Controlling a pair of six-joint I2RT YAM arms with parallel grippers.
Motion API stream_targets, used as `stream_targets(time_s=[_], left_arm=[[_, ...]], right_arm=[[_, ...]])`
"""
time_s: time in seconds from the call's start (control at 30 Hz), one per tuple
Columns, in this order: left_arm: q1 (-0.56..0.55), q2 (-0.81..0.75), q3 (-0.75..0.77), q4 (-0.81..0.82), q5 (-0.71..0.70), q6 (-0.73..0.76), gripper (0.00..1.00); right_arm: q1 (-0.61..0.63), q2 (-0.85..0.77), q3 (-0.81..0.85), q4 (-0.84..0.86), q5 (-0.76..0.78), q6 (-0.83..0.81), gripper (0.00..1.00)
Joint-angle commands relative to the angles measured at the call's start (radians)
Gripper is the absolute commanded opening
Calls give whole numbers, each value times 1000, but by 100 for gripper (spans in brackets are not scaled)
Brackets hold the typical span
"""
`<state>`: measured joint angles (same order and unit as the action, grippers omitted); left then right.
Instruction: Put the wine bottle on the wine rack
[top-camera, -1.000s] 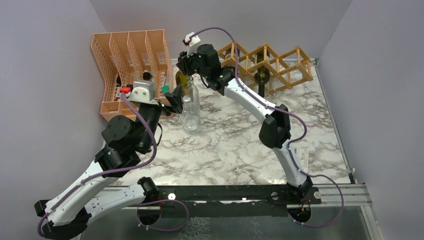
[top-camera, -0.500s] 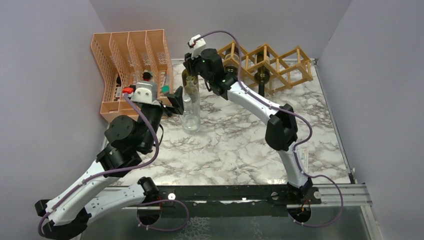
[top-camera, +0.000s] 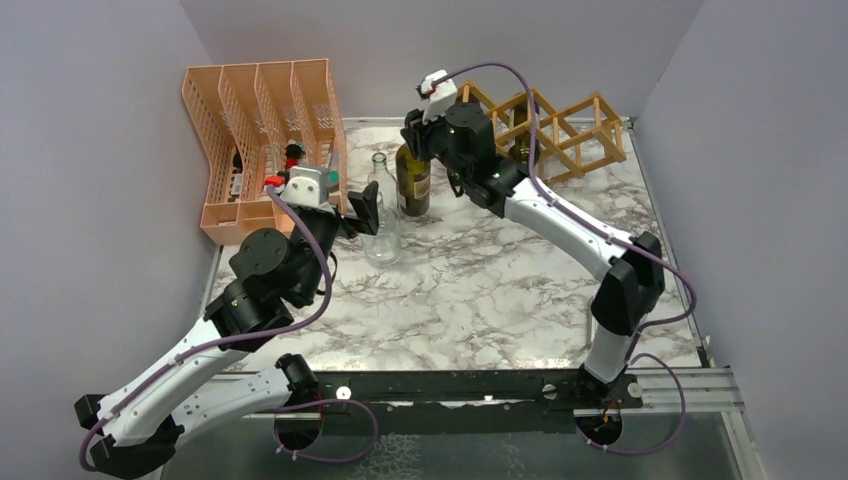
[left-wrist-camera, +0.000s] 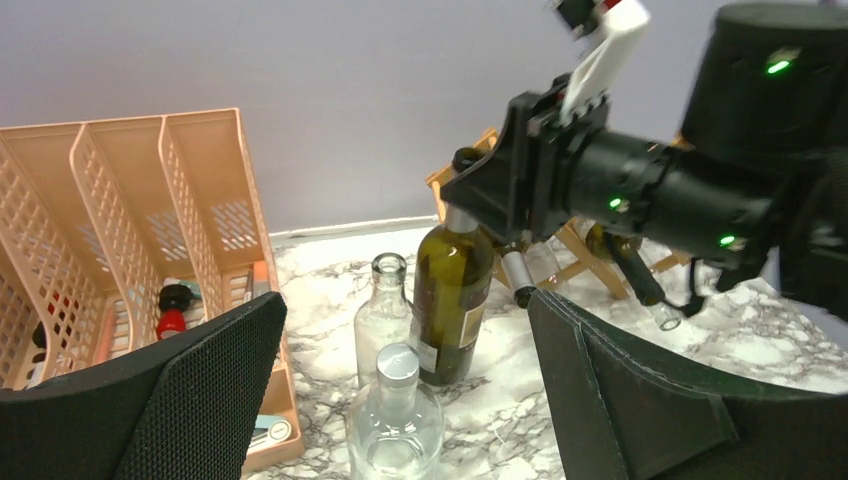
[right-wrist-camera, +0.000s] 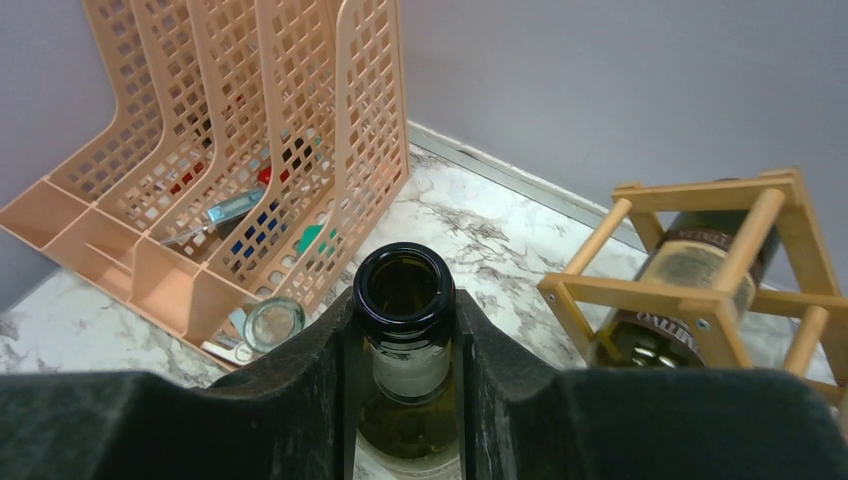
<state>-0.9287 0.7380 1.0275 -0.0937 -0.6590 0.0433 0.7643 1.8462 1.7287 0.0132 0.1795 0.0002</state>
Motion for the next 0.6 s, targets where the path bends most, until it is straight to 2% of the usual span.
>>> stream_targets(time_s=[0.0, 0.13, 0.23, 0.57], left_arm=[[1, 16, -29, 5, 61, -45, 99], [2, 48, -63, 4, 100, -69, 99], [2, 69, -116, 34, 185, -72, 99], [1, 161, -369, 349, 534, -138, 99]], right_arm=[[4, -165, -62, 69, 35, 24, 9], [4, -273, -138, 6, 6, 50, 9], [4, -357, -202, -45, -25, 68, 9], [4, -619, -369, -238, -116, 153, 8]])
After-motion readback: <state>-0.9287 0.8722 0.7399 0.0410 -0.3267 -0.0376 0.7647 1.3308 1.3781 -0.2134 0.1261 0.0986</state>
